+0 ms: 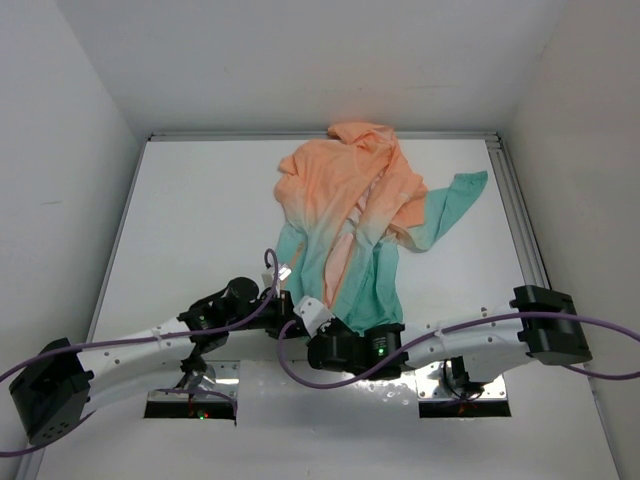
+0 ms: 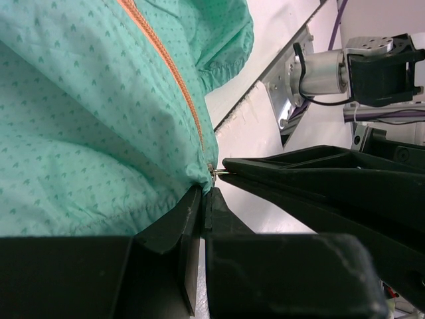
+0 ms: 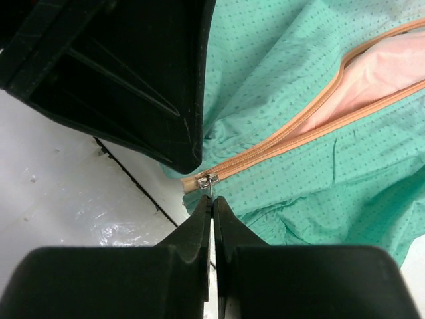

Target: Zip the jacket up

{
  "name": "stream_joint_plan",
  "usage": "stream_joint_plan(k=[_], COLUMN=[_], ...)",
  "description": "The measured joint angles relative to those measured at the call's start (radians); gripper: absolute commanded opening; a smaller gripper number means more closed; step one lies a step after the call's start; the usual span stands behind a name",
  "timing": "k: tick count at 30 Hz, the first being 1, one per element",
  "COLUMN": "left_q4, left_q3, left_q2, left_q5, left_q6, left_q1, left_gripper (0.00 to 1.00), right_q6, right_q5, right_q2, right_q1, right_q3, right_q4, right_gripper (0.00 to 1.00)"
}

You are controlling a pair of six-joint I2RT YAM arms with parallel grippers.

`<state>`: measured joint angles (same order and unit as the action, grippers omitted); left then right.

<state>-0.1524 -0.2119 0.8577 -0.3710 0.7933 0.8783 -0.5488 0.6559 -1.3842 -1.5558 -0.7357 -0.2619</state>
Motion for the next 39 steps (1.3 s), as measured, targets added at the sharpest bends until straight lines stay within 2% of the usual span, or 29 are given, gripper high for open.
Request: stream_joint_plan(k=[13,17,22,27,33,36,39], left_q4=[0.008,0.014,0.085,0.148,0.234,0.323,0.446], left_q3=[0.0,0.0,0.0,0.0,-0.009,-0.084,-0.266], left_q2=[-0.026,-0.071,-0.134,-0.171,-0.255,-0.306,-0.324], left_q5=[0.006,0.059,0.057,0.062,0.068,0.101,0.179], left_q6=[-0.009,-0.021,-0.049,-0.074,-0.092,-0.099,-0.133], left_q1=[0.0,-0.004,-0.003,-0.003,-0.003,-0.003,-0.003], left_gripper=[0.0,0.0,0.0,0.0,0.0,0.0,0.0], right_q6=[0.032,0.038,0.05,0.052,0.09,0.111,0.119], right_q5=[0.026,-0.088,-0.12,-0.19,-0.196,-0.169,-0.158], right_q2=[0.007,0.061,0.102,0.121,0.116,0.115,0.098], right_q1=[0.029,0.156,0.289,0.344,0.392,0.501,0.66], right_q3=[-0.003,0.009,0.01,0.011,-0.027,-0.096,-0.209], right_q4=[0.029,0.082,0.135,0.154,0.103,0.101,0.097], right_gripper=[0.0,0.0,0.0,0.0,0.0,0.0,0.0])
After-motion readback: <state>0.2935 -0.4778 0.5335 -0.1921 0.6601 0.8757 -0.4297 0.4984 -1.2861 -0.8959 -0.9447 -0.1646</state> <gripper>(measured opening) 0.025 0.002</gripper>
